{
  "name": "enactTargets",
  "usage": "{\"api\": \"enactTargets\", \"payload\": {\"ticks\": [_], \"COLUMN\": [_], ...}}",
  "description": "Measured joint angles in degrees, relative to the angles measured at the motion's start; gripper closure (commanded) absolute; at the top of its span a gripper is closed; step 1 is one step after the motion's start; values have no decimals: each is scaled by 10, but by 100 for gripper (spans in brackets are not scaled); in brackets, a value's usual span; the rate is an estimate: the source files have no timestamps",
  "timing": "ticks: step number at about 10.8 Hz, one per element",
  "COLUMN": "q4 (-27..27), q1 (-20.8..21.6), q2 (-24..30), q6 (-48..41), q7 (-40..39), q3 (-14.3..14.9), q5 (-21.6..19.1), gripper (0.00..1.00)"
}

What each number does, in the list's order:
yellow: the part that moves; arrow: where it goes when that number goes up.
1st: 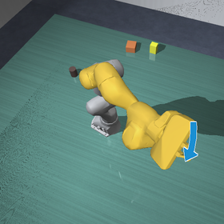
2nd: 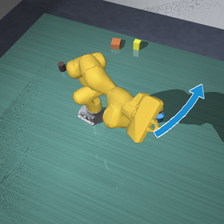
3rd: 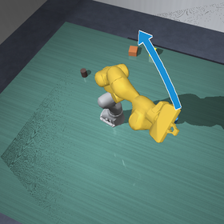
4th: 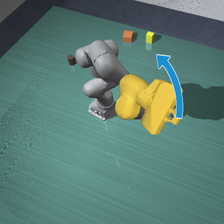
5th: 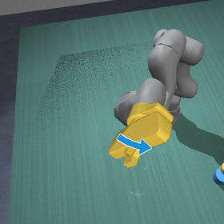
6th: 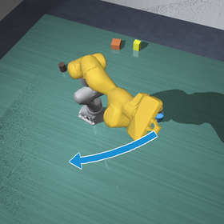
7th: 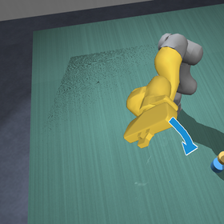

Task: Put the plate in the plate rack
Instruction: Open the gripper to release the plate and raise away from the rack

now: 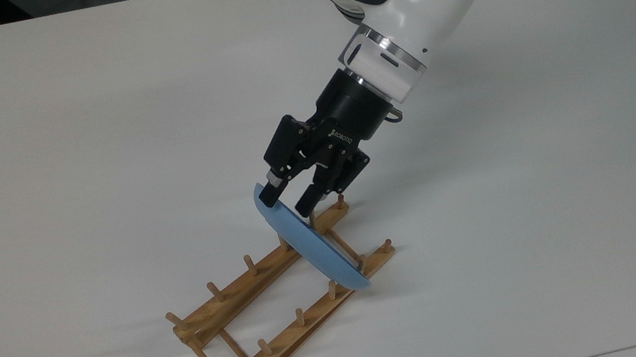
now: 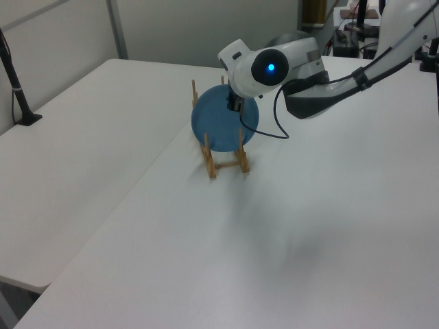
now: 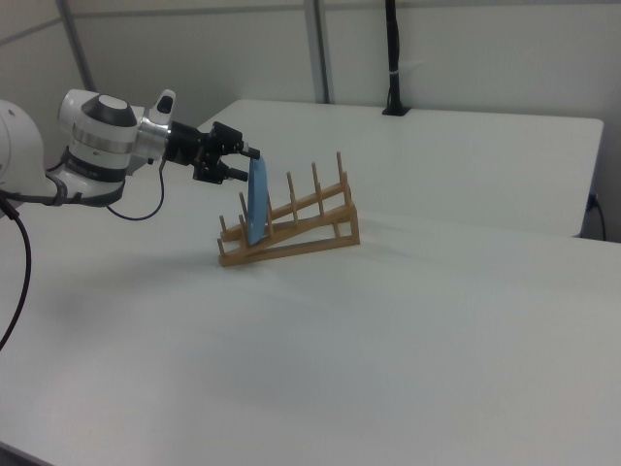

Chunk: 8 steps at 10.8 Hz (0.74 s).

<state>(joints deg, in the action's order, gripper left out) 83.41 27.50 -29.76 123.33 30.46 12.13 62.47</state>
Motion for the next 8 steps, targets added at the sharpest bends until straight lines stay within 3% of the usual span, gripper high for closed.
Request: {"api": "enactTargets", "payload": {"ticks": [4, 5, 8], "q4": [-15, -22, -34], "q1": [2, 3, 2], "q2": [1, 3, 29], "q6": [0, 0, 19], "q7": [94, 115, 121], "q3": [-24, -35, -41], "q5": [-14, -70, -303], "gripper": [0, 0, 0]}}
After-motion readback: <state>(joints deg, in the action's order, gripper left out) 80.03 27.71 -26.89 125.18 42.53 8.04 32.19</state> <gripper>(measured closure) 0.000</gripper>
